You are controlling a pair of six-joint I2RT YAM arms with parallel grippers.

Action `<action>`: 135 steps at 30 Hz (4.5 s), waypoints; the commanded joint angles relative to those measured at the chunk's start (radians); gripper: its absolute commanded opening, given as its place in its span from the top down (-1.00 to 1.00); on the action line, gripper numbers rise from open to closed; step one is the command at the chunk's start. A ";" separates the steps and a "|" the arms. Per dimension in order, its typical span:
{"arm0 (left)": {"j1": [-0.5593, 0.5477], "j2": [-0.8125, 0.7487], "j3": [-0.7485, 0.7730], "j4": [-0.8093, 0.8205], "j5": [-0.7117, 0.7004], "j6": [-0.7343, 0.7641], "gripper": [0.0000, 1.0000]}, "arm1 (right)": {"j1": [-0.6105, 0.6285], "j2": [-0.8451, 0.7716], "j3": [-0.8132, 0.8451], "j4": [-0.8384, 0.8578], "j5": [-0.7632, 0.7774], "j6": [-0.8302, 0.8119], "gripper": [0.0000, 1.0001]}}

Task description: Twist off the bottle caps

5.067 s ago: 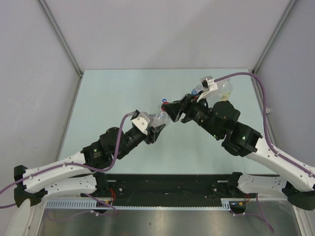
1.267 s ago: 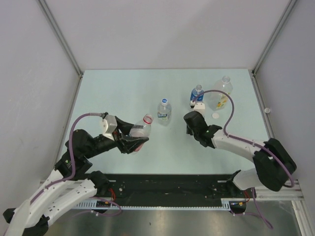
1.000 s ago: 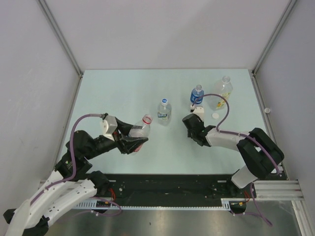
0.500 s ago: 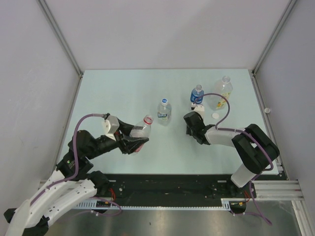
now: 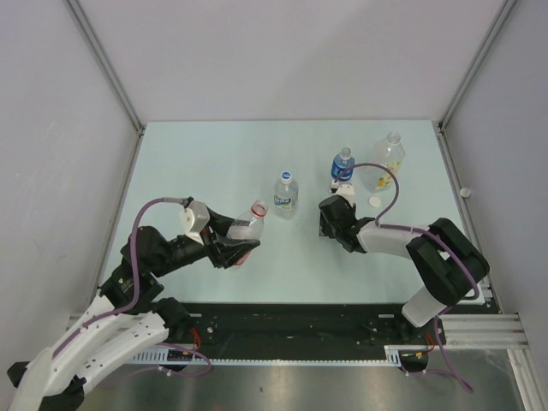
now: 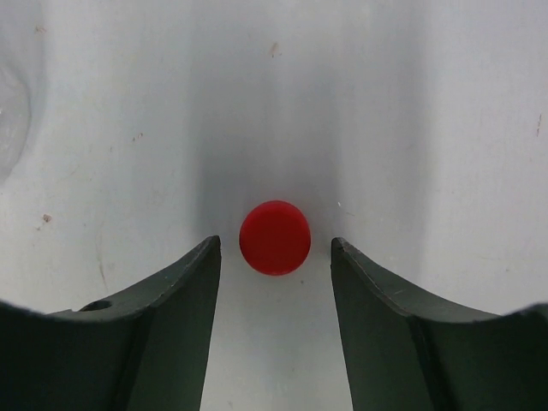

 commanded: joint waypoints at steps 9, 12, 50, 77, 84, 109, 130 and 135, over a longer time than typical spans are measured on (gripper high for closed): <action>0.004 0.023 -0.015 0.046 -0.020 0.005 0.95 | 0.294 -0.480 0.249 -0.401 0.170 0.031 -0.27; 0.004 0.053 -0.017 0.076 -0.007 -0.001 0.97 | 0.385 -0.610 0.284 -0.362 0.147 0.010 -0.30; -0.003 0.141 -0.024 0.133 0.116 -0.056 0.88 | 0.417 -0.596 0.348 0.019 -0.341 0.051 -0.39; -0.003 0.043 0.187 -0.176 -0.167 0.116 -1.00 | 0.416 -0.567 0.489 -0.137 -0.265 -0.107 1.00; -0.003 -0.032 0.276 -0.284 -0.517 0.081 -1.00 | 0.417 -0.443 0.551 -0.095 -0.131 -0.246 1.00; -0.003 -0.160 0.147 -0.296 -0.858 -0.004 -0.99 | 0.402 0.221 0.633 0.432 0.061 -0.609 1.00; -0.003 -0.180 0.101 -0.310 -0.882 0.016 -1.00 | 0.328 0.557 0.938 0.286 0.038 -0.506 1.00; -0.003 -0.184 0.098 -0.316 -0.890 0.025 -1.00 | 0.328 0.562 0.948 0.257 0.038 -0.492 0.98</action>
